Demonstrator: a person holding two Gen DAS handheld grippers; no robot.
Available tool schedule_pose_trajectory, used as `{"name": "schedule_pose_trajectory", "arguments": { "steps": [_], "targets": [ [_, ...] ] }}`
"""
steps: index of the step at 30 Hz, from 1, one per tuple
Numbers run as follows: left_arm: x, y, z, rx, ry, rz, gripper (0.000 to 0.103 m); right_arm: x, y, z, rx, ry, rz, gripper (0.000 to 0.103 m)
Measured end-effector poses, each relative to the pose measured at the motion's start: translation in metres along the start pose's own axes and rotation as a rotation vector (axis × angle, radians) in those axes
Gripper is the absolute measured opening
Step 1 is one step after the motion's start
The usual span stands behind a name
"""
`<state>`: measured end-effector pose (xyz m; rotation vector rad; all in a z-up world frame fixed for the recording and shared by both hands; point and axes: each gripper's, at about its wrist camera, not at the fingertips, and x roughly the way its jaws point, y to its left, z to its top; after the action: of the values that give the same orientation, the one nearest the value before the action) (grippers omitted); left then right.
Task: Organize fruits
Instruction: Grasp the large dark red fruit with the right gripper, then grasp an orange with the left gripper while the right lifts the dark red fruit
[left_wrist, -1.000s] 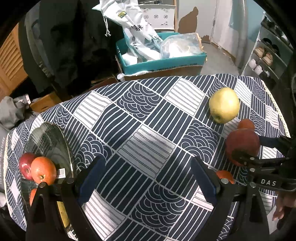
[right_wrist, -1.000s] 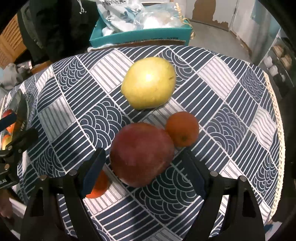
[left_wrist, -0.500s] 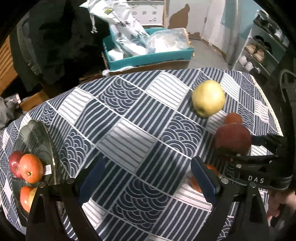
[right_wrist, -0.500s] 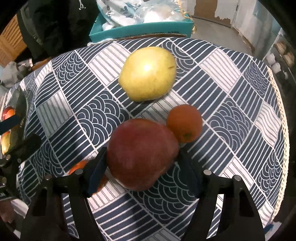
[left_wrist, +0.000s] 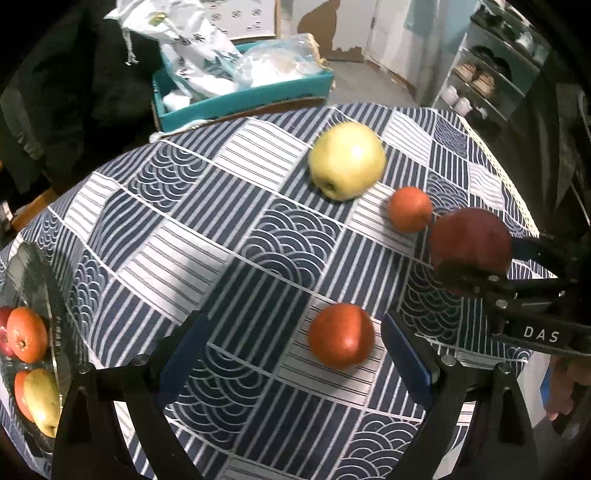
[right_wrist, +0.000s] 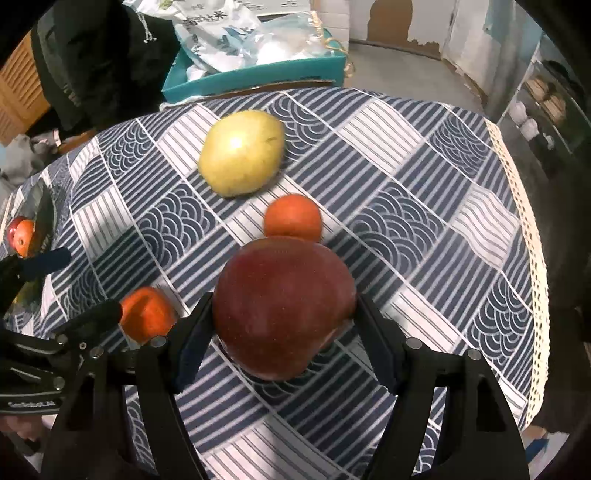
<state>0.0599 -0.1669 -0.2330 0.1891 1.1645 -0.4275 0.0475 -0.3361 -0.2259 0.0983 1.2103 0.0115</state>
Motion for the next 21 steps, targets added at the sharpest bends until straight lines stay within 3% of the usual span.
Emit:
{"name": "schedule_pose_trajectory", "arguments": {
  "steps": [14,16,21],
  "targets": [
    [0.028,-0.017,-0.009,-0.001,0.061,-0.039,0.092,-0.005,-0.026,-0.017,0.040,0.003,-0.004,0.075],
    [0.030,-0.017,-0.009,-0.004,0.063,-0.043,0.080,-0.005,-0.026,-0.017,0.041,0.002,0.000,0.075],
    [0.039,-0.020,-0.012,0.008,0.091,-0.056,0.062,-0.004,-0.024,-0.017,0.035,0.002,0.008,0.075]
  ]
}}
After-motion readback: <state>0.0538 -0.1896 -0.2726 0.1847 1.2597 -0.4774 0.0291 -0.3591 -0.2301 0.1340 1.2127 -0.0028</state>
